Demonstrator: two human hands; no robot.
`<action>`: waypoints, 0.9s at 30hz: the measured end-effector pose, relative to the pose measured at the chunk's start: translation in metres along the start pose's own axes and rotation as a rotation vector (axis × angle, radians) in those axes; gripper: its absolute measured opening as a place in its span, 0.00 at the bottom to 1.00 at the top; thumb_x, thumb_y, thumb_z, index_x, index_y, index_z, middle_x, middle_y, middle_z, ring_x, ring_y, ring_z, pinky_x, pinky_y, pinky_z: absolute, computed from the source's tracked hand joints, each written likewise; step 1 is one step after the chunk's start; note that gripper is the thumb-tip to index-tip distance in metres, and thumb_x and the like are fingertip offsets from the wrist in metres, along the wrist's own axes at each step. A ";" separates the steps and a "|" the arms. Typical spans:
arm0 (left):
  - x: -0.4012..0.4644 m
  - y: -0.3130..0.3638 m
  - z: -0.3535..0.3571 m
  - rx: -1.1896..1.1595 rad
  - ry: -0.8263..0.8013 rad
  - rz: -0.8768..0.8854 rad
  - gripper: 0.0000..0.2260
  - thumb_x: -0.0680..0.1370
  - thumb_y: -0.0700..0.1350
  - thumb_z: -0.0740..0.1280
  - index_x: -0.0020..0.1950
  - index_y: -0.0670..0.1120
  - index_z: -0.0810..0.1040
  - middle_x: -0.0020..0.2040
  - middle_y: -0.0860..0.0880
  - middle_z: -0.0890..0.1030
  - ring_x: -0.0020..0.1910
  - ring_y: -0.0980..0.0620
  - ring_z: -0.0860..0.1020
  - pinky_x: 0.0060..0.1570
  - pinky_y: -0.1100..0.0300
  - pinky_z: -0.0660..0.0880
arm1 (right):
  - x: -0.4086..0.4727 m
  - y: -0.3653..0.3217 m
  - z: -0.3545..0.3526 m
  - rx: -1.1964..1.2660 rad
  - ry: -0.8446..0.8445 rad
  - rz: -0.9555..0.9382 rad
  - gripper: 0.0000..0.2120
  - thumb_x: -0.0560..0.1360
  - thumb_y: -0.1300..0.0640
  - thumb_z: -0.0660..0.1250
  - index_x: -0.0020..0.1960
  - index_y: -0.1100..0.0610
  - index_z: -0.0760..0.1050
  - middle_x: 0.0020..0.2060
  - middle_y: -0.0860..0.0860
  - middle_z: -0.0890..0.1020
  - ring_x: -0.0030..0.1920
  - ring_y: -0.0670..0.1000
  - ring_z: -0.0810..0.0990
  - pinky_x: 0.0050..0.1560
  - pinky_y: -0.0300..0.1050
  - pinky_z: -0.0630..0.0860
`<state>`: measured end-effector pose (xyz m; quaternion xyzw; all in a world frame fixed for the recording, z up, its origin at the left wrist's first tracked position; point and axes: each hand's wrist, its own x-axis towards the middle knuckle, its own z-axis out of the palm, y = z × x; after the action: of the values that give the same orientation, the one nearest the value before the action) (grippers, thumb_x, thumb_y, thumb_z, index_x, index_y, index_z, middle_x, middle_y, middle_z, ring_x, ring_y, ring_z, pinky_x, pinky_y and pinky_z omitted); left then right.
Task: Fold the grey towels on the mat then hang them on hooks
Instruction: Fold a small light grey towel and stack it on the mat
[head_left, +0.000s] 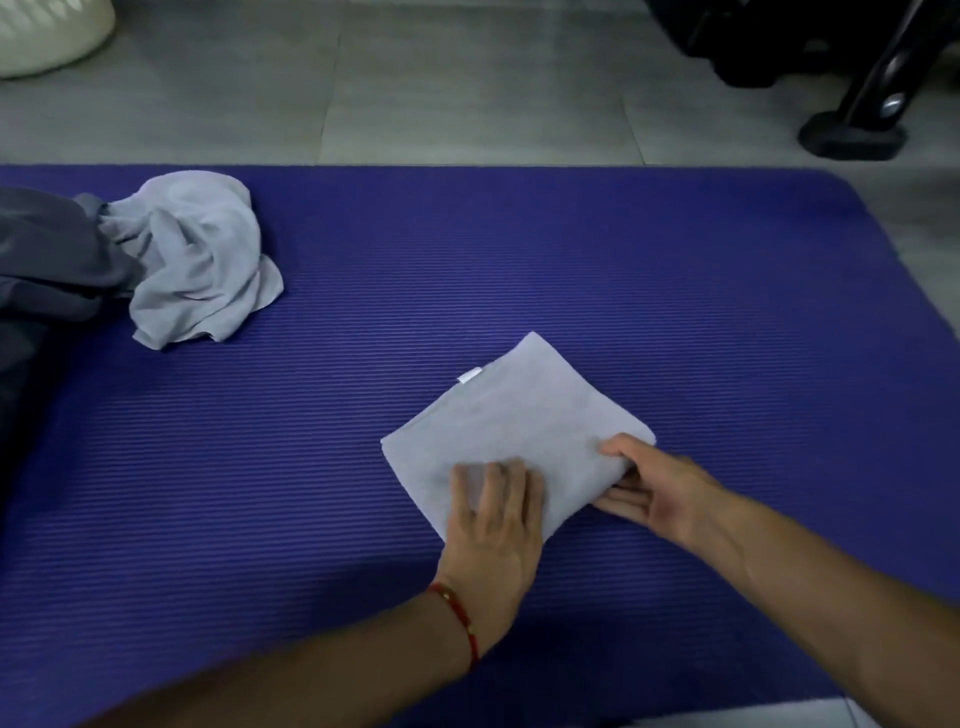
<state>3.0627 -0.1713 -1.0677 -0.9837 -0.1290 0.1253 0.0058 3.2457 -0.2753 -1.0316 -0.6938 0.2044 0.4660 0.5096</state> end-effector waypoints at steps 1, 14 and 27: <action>-0.006 0.003 0.003 0.029 0.030 0.034 0.29 0.72 0.45 0.67 0.72 0.37 0.69 0.64 0.37 0.72 0.60 0.36 0.73 0.62 0.32 0.69 | -0.007 0.011 -0.011 0.017 -0.008 0.010 0.15 0.73 0.60 0.77 0.56 0.66 0.79 0.43 0.62 0.87 0.44 0.59 0.88 0.47 0.53 0.84; -0.027 -0.047 0.003 -0.226 0.206 0.344 0.29 0.62 0.37 0.76 0.62 0.47 0.78 0.50 0.51 0.81 0.42 0.51 0.82 0.38 0.58 0.81 | 0.012 0.012 -0.033 -2.084 -0.266 -1.355 0.50 0.68 0.52 0.76 0.83 0.48 0.53 0.82 0.51 0.54 0.82 0.54 0.48 0.79 0.59 0.45; -0.056 -0.113 0.007 -1.027 0.214 -0.247 0.18 0.75 0.69 0.63 0.50 0.55 0.77 0.38 0.55 0.83 0.36 0.56 0.81 0.37 0.60 0.76 | -0.019 -0.010 -0.005 -1.489 -0.511 -0.671 0.08 0.76 0.55 0.68 0.50 0.42 0.78 0.41 0.42 0.82 0.43 0.44 0.80 0.44 0.40 0.78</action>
<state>2.9798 -0.0770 -1.0559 -0.8446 -0.2870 -0.0564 -0.4484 3.2460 -0.2791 -1.0096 -0.7451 -0.4924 0.4456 0.0626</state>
